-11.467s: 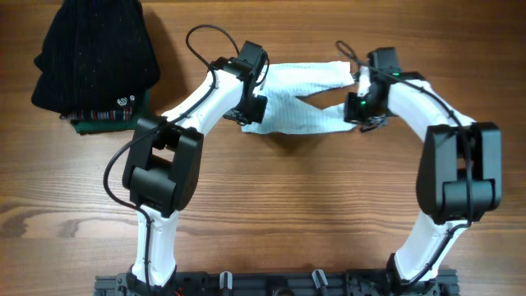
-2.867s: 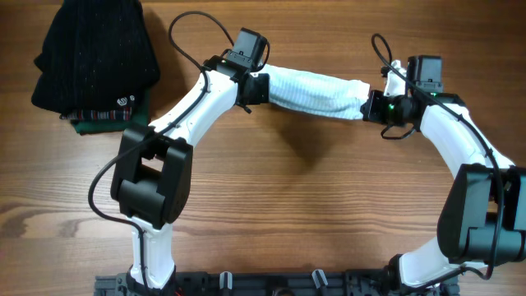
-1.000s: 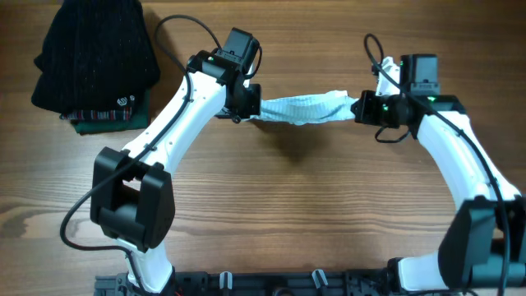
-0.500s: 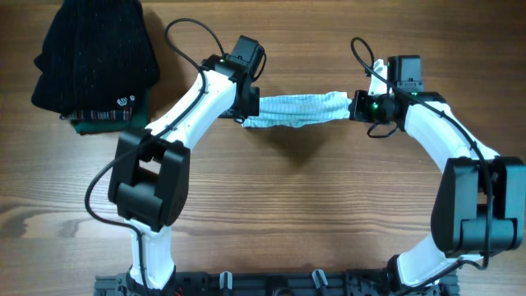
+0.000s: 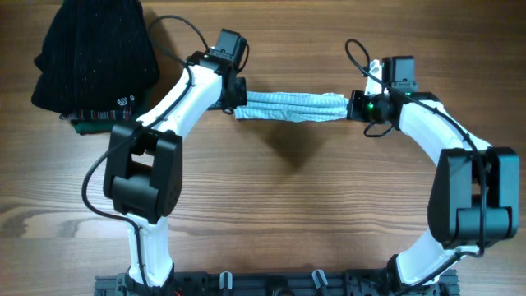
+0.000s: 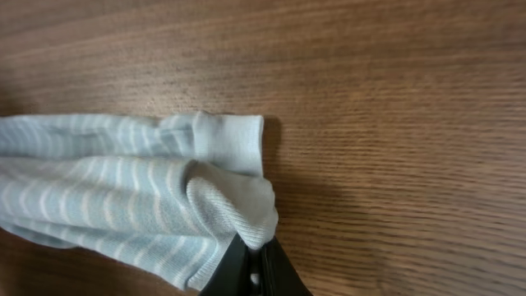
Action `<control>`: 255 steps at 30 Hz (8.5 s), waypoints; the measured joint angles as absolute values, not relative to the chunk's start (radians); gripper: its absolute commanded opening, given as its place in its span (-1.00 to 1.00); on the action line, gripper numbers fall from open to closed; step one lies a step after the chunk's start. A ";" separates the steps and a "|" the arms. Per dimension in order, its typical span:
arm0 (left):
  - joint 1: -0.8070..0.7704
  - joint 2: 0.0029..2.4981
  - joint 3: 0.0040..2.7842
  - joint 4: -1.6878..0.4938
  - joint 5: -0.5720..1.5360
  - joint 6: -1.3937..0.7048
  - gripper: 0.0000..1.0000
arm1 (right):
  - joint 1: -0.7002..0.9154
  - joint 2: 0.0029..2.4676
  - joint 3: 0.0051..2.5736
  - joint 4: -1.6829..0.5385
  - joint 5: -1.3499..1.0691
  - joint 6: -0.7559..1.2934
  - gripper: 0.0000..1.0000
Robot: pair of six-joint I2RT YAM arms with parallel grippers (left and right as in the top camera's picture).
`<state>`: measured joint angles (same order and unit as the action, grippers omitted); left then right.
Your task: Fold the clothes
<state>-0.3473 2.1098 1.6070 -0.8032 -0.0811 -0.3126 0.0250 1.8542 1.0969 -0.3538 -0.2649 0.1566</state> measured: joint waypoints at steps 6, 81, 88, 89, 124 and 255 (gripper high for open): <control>-0.344 2.110 1.607 -0.789 -0.086 -0.319 0.40 | 0.023 1.874 1.097 -0.332 -0.256 0.157 -0.52; -0.248 1.952 1.607 -0.764 -0.086 -0.265 -0.26 | 0.117 1.944 1.159 -0.316 -0.557 0.255 0.52; -0.248 1.958 1.607 -0.664 -0.085 -0.232 -0.60 | 0.132 1.975 1.158 -0.297 -0.562 0.277 0.45; -0.248 1.962 1.607 -0.661 -0.085 -0.229 -0.63 | 0.139 1.975 1.158 -0.292 -0.562 0.283 0.45; -0.248 2.134 1.607 -0.699 -0.084 -0.221 -0.92 | 0.188 2.053 1.185 -0.151 -0.549 0.352 -0.31; -0.068 1.777 1.607 -0.797 0.120 -0.437 -0.53 | 0.459 1.934 1.368 -0.358 -0.065 -0.030 0.68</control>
<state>-0.0677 1.7775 1.6070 -0.7967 0.1204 -0.4366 0.4587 1.9335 1.3682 -0.3576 -0.0647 -0.0303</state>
